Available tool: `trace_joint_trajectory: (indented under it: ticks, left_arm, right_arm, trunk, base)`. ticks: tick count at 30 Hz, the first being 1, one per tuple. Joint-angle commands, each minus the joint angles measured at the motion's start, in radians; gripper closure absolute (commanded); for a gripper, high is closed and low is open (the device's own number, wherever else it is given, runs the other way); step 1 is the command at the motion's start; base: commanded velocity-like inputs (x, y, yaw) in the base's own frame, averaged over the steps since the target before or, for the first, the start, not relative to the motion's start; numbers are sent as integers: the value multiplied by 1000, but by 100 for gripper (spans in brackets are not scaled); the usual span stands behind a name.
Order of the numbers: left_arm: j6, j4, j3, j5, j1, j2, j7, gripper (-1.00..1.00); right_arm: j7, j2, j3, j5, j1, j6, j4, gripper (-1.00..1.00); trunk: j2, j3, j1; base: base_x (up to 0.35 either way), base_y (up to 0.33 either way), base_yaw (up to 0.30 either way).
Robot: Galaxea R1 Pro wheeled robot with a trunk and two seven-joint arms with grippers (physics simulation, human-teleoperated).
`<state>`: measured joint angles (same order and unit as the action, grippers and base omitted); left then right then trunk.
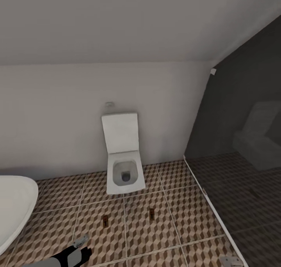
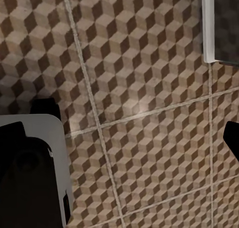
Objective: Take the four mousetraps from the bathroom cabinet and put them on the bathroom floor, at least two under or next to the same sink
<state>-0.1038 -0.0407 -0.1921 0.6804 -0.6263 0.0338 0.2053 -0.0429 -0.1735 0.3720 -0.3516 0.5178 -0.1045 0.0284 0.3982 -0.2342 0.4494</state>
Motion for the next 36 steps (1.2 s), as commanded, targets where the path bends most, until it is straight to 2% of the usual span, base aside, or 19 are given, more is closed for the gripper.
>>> trace_joint_trajectory:
  ticks: [1, 36]
  left_arm:
    - [-4, -1, -8, 6, -1, 0, 2, -100]
    - [-3, -1, -9, 6, -1, 0, 2, -100]
  right_arm:
    - [-2, 0, 8, -8, 1, -3, 1, -100]
    - [-5, 0, 8, -7, 1, -3, 1, -100]
  trunk:
    - [2, 0, 1]
    - [2, 56, 1]
  base:
    - [0, 0, -30]
    - [0, 0, -4]
